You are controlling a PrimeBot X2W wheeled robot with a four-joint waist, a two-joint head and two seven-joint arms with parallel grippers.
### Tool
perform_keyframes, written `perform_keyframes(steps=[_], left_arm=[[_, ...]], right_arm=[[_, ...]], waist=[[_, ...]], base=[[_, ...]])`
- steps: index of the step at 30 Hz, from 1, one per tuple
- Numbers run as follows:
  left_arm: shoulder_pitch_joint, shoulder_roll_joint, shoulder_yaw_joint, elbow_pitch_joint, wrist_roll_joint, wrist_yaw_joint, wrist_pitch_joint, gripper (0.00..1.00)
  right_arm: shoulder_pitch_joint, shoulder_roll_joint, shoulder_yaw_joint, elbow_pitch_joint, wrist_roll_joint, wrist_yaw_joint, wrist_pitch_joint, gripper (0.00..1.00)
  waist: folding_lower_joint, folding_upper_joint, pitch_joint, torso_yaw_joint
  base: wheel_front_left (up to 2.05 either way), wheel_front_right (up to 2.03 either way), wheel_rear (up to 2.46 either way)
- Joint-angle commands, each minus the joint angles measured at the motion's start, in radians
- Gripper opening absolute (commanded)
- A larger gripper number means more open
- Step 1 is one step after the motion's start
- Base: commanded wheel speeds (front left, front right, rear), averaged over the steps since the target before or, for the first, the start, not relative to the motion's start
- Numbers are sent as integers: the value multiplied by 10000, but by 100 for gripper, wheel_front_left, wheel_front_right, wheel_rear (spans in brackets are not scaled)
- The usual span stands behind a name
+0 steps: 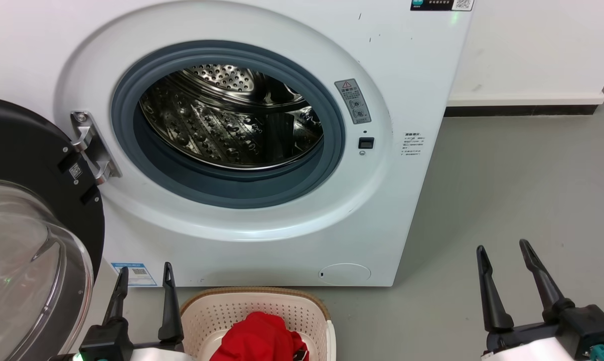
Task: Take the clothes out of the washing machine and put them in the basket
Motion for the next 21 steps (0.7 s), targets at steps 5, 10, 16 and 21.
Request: perform_keyframes(steps=[5,10,16,21], left_arm=[[168,-29,82,51,81,-55,-25,100],[163,-29,58,138,31,12,-25,100],[65,-8,32,211,62,61,1,0],[-14,-17,110,634,-386,-4,216,0]], right_arm=[[195,14,28,54,117,-7,-19,100],[177,14,48,69,122,-7,-19,100],[122,0,33,61,78,0,0,0],[187,-6,85,299,559,2,57,0]], waist=[[1,-1,-105,-80],[1,-1,-138,-125],[1,-1,-132,-118],[1,-1,-125,-113]], base=[[0,0,0],[0,0,0],[0,0,0],[0,0,0]])
